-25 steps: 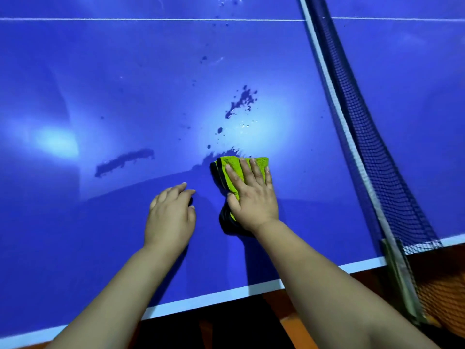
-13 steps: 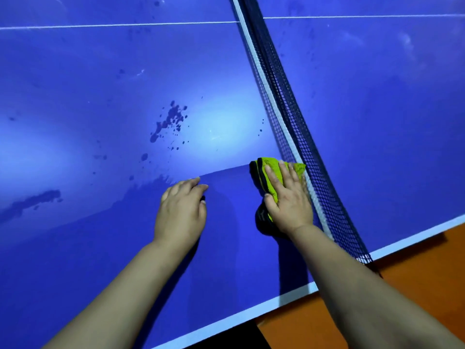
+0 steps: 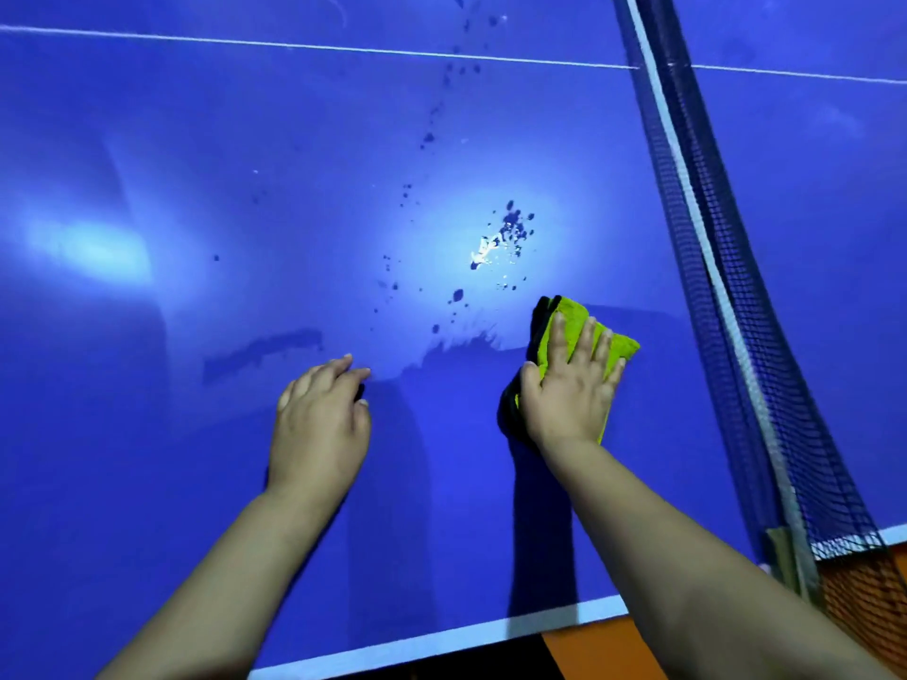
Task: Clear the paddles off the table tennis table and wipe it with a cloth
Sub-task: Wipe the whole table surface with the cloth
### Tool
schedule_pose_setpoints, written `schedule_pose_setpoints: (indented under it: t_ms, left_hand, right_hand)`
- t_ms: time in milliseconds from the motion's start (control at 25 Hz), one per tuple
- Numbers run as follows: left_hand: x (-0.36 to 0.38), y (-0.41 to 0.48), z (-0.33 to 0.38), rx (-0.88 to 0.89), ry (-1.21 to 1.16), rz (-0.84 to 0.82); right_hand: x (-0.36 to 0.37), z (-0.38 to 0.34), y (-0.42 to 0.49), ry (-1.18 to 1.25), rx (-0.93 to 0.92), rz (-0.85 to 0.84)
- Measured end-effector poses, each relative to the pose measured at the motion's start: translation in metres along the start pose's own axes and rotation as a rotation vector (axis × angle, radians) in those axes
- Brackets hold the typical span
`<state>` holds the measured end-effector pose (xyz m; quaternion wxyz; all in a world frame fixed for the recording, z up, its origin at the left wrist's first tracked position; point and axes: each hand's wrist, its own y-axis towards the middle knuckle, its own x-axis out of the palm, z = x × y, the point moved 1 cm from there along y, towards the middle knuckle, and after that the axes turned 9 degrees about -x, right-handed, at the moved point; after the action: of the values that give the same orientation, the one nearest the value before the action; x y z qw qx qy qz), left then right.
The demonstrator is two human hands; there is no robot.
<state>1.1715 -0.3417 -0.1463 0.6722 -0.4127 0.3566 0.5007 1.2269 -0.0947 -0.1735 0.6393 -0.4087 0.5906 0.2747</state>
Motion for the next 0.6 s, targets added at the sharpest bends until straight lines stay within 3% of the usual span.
schedule_pose_setpoints:
  t_ms: [440, 600]
  left_hand:
    - [-0.084, 0.006, -0.186, -0.285, -0.039, 0.119]
    - [-0.102, 0.004, -0.223, -0.355, -0.063, 0.219]
  right_hand:
    - [0.027, -0.279, -0.07, -0.058, -0.563, -0.084]
    - [0.038, -0.358, -0.093, -0.069, -0.881, -0.131]
